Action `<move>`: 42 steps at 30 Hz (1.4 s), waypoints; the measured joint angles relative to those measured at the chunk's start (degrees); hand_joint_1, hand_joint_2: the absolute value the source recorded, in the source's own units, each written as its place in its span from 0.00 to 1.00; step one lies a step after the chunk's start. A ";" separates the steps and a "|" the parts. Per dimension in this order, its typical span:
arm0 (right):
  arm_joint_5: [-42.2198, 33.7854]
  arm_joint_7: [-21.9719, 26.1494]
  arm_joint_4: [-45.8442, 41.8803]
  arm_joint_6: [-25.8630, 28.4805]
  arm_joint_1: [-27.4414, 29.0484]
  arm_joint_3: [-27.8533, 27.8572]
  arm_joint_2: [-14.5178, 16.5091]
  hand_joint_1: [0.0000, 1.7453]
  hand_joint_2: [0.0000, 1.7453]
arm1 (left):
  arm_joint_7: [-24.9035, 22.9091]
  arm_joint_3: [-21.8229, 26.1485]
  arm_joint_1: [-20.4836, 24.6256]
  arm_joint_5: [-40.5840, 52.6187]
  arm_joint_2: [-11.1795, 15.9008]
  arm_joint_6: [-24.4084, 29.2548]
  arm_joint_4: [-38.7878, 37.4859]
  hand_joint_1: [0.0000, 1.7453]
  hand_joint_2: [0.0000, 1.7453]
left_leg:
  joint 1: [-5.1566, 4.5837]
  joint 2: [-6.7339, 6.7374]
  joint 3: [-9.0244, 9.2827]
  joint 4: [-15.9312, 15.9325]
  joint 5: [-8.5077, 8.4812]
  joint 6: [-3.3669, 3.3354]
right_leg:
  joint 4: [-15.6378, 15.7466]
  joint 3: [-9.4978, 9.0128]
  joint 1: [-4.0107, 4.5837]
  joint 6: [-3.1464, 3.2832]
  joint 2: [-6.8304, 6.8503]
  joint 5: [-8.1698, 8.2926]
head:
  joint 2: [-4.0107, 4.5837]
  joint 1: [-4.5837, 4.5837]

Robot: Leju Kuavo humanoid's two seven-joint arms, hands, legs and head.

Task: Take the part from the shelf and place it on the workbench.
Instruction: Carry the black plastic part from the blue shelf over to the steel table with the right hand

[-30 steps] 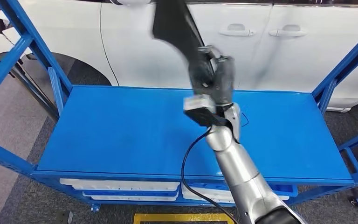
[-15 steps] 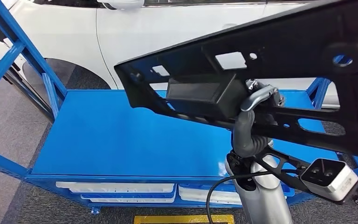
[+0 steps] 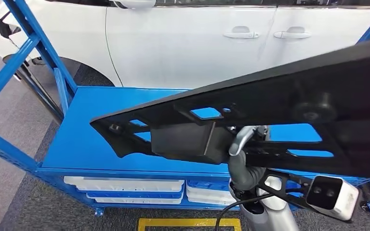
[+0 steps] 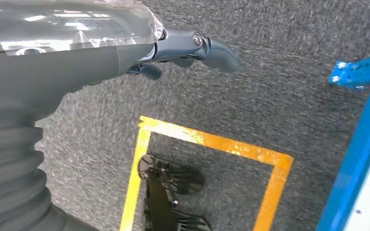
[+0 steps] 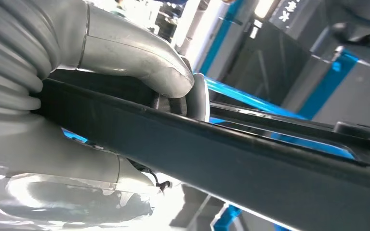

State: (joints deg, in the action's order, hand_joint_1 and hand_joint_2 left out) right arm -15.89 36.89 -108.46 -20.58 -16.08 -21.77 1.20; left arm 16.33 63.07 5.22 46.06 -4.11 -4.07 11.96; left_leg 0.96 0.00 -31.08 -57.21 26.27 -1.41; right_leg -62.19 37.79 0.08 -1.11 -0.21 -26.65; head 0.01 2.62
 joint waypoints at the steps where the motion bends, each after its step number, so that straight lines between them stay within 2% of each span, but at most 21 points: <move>1: 0.06 0.35 -0.45 0.32 0.16 0.21 -0.03 1.00 1.00 | -0.03 0.02 0.02 0.13 0.00 0.00 0.00 0.00 1.00 | -0.05 0.09 -0.49 0.01 -0.43 -0.18 | -3.35 1.19 -0.13 -0.29 -0.01 -2.64 | -0.01 0.00; 3: 0.20 0.93 -1.05 0.66 0.87 0.61 -0.13 1.00 1.00 | -0.04 0.07 -0.03 0.21 0.01 0.00 0.00 0.00 1.00 | -0.10 0.19 -1.68 -0.08 -1.20 -0.26 | -10.75 3.30 -0.38 -0.73 0.01 -6.79 | 0.00 0.00; 4: 0.24 1.20 -1.24 0.74 1.32 0.77 -0.19 1.00 1.00 | -0.04 0.10 -0.05 0.21 0.02 0.00 0.00 0.00 1.00 | -0.12 0.22 -2.25 -0.17 -1.54 -0.21 | -12.49 3.31 -0.47 -0.86 0.03 -7.37 | 0.00 0.00; 5: 0.27 1.44 -1.41 0.78 1.72 0.93 -0.24 1.00 1.00 | -0.04 0.13 -0.07 0.21 0.02 0.00 0.00 0.00 1.00 | -0.12 0.23 -2.79 -0.30 -1.85 -0.13 | -12.03 2.22 -0.55 -0.92 0.04 -6.87 | 0.00 0.00; 9: 0.07 2.16 -2.01 0.09 2.28 1.24 -0.32 1.00 1.00 | -0.04 0.28 -0.06 0.21 0.02 0.02 0.00 0.00 1.00 | -0.21 0.19 -4.15 -0.97 -2.79 0.71 | 2.57 -7.80 -0.40 -0.08 0.03 -2.66 | 0.01 0.00; 10: -0.16 2.26 -2.07 -0.59 2.38 1.29 -0.36 1.00 1.00 | -0.04 0.32 -0.06 0.21 0.03 0.04 0.00 0.00 1.00 | -0.25 0.19 -4.27 -1.01 -3.06 1.05 | 4.14 -8.63 -0.23 0.28 0.00 -2.55 | 0.01 0.00; 13: -0.96 2.43 -1.91 -3.00 2.62 1.43 -0.61 1.00 1.00 | -0.04 0.47 -0.13 0.21 0.13 0.14 0.00 0.00 1.00 | -0.29 0.09 -4.58 -0.98 -3.70 2.05 | 4.76 -8.05 -0.24 1.44 0.12 -1.67 | 0.00 0.00; 15: -1.28 2.53 -1.73 -4.10 2.54 1.48 -0.71 1.00 1.00 | -0.10 0.52 -0.20 0.20 0.24 0.17 -0.01 0.00 1.00 | -0.23 -0.01 -5.72 -3.50 -0.96 2.62 | 5.10 -7.17 -0.50 2.32 0.33 -0.56 | -0.01 0.01; 17: -1.56 2.47 -1.63 -4.85 2.46 1.50 -0.72 1.00 1.00 | -0.22 0.55 -0.20 0.12 0.38 0.17 -0.02 0.00 1.00 | -0.14 0.00 -7.91 -10.31 4.53 3.05 | 5.08 -5.89 -0.40 2.78 0.42 0.49 | 0.00 0.01; 19: -1.77 2.37 -1.55 -5.43 2.50 1.53 -0.73 1.00 1.00 | -0.32 0.62 -0.20 -0.08 0.51 0.17 -0.02 0.00 1.00 | -0.14 0.00 -9.12 -16.68 7.47 3.25 | 4.95 -4.46 -0.22 2.83 0.45 1.51 | 0.01 0.01; 21: -1.85 2.34 -1.39 -6.02 2.55 1.53 -0.74 1.00 1.00 | -0.36 0.73 -0.20 -0.26 0.55 0.17 -0.01 0.00 1.00 | -0.14 0.00 -6.69 -15.80 5.69 3.12 | 4.71 -3.03 -0.12 2.69 0.45 2.46 | 0.00 0.01; 23: -1.87 2.36 -1.26 -6.52 2.55 1.54 -0.74 1.00 1.00 | -0.36 0.83 -0.10 -0.33 0.57 0.17 -0.01 0.00 1.00 | -0.23 -0.02 -0.84 -7.88 3.35 2.68 | 4.33 -1.84 -0.01 2.36 0.43 3.27 | 0.01 0.02; 25: -1.89 2.38 -1.20 -6.82 2.49 1.57 -0.74 1.00 1.00 | -0.34 0.87 0.03 -0.33 0.63 0.17 -0.01 0.00 1.00 | -0.49 -0.10 3.43 -1.20 3.31 2.05 | 4.08 -1.27 0.10 1.80 0.44 4.02 | 0.01 0.01; 28: -1.91 2.45 -1.12 -7.14 2.43 1.63 -0.75 1.00 1.00 | -0.37 0.90 0.00 -0.33 0.69 0.14 -0.02 0.00 1.00 | -0.66 -0.11 3.45 0.33 2.94 1.05 | 4.19 -1.00 0.09 0.79 0.41 5.15 | 0.00 0.00; 30: -1.92 2.50 -1.12 -7.25 2.46 1.72 -0.77 1.00 1.00 | -0.39 0.92 0.07 -0.32 0.72 0.11 -0.02 0.00 1.00 | -0.43 0.11 2.48 0.51 1.78 0.26 | 2.35 0.11 -0.03 0.13 0.26 2.88 | 0.00 0.00; 33: -1.91 2.54 -1.13 -7.30 2.63 1.89 -0.80 1.00 1.00 | -0.39 0.93 0.09 -0.32 0.73 0.09 -0.02 0.00 1.00 | -0.40 0.36 0.12 0.53 -0.21 -0.35 | -7.88 3.51 -0.36 -0.60 0.20 -5.19 | -0.01 0.00; 34: -1.87 2.54 -1.13 -7.31 2.71 1.91 -0.80 1.00 1.00 | -0.39 0.93 0.06 -0.32 0.73 0.09 -0.02 0.00 1.00 | -0.43 0.38 -0.78 0.47 -0.86 -0.33 | -10.98 4.00 -0.41 -0.73 0.21 -6.27 | 0.00 0.00; 36: -1.68 2.54 -1.10 -7.32 2.77 1.91 -0.80 1.00 1.00 | -0.39 0.96 0.04 -0.34 0.74 0.08 -0.02 0.00 1.00 | -0.44 0.38 -2.50 0.25 -2.02 -0.18 | -11.79 2.19 -0.44 -0.73 0.21 -4.67 | 0.00 0.00; 38: -1.27 2.47 -1.06 -7.30 2.56 1.90 -0.69 1.00 1.00 | -0.39 0.97 0.06 -0.35 0.74 0.06 -0.02 0.00 1.00 | -0.45 0.36 -3.85 -0.13 -2.93 0.08 | -5.12 -3.38 -0.37 -0.26 0.20 -2.15 | -0.01 0.00; 40: -0.82 2.34 -1.02 -7.25 2.07 1.86 -0.36 1.00 1.00 | -0.39 0.97 0.09 -0.35 0.70 0.04 -0.02 0.00 1.00 | -0.54 0.33 -4.66 -0.41 -3.76 0.60 | 2.67 -8.60 -0.06 0.45 0.19 -2.31 | -0.01 0.00; 42: -0.64 2.25 -0.97 -7.17 1.55 1.83 0.00 1.00 1.00 | -0.39 0.97 0.11 -0.34 0.68 0.04 -0.02 0.00 1.00 | -0.55 0.32 -5.00 -0.35 -4.64 1.28 | 5.52 -9.96 0.29 1.06 0.20 -2.82 | -0.01 0.00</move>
State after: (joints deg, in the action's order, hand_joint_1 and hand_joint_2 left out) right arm -16.53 39.15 -109.43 -27.75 -14.53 -19.93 1.19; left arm 15.94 64.04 5.33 45.72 -3.43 -4.02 11.93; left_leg 0.41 0.32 -36.08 -57.56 21.63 -0.12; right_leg -56.67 27.82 0.37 -0.05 -0.02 -29.47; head 0.00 2.62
